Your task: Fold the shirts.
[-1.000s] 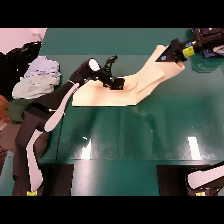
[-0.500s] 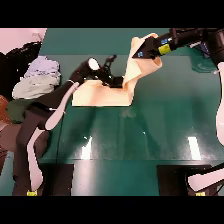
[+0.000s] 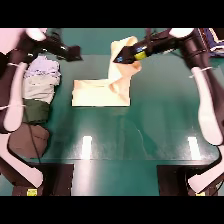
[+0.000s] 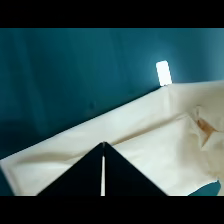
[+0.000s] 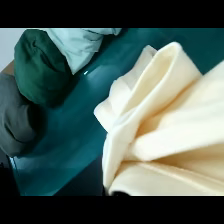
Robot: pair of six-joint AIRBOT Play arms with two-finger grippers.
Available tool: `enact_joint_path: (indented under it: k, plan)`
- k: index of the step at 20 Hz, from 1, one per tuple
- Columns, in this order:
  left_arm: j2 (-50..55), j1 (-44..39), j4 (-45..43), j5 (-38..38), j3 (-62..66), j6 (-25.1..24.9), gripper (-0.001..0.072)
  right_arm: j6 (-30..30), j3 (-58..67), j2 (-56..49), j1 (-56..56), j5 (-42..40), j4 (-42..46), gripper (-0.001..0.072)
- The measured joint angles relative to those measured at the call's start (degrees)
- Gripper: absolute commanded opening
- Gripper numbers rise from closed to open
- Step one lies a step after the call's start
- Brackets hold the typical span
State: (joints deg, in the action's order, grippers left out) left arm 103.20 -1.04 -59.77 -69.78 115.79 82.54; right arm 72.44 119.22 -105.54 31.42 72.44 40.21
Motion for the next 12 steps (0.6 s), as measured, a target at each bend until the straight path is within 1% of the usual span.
enact_joint_path:
  k: [1,3,4,5,6,8,10,12]
  plan:
    - [-1.4,2.1,-0.4,-0.9,0.0,-0.1,0.0025,-1.8,0.3,-2.0,1.6,-2.2,-1.8,0.0248]
    - [-4.0,5.5,-0.7,-2.7,0.0,-0.3,0.0026,-6.3,0.8,-6.3,5.0,-7.8,-5.9,0.0498]
    - [-5.0,6.7,-0.7,-3.7,0.0,-0.3,0.0025,-8.5,1.0,-8.1,6.5,-10.6,-7.8,0.0541]
    - [-5.6,7.6,-0.8,-4.5,0.0,-0.3,0.0025,-10.7,1.1,-9.7,7.9,-13.2,-10.0,0.0531]
    - [-6.1,8.4,-0.9,-5.2,0.0,-0.3,0.0025,-12.5,1.1,-10.8,9.0,-14.8,-11.5,0.0498]
    - [-6.7,9.2,-1.1,-7.0,0.0,-0.5,0.0025,-14.5,0.2,-10.9,9.3,-15.4,-12.4,0.0488]
    - [-7.1,9.6,-0.9,-8.6,0.0,-1.0,0.0025,-13.9,-3.1,-8.4,7.4,-14.4,-9.3,0.0488]
    - [-7.2,9.9,-1.1,-10.0,0.0,-1.4,0.0025,-10.6,-7.6,-4.7,3.9,-11.9,-3.1,0.0487]
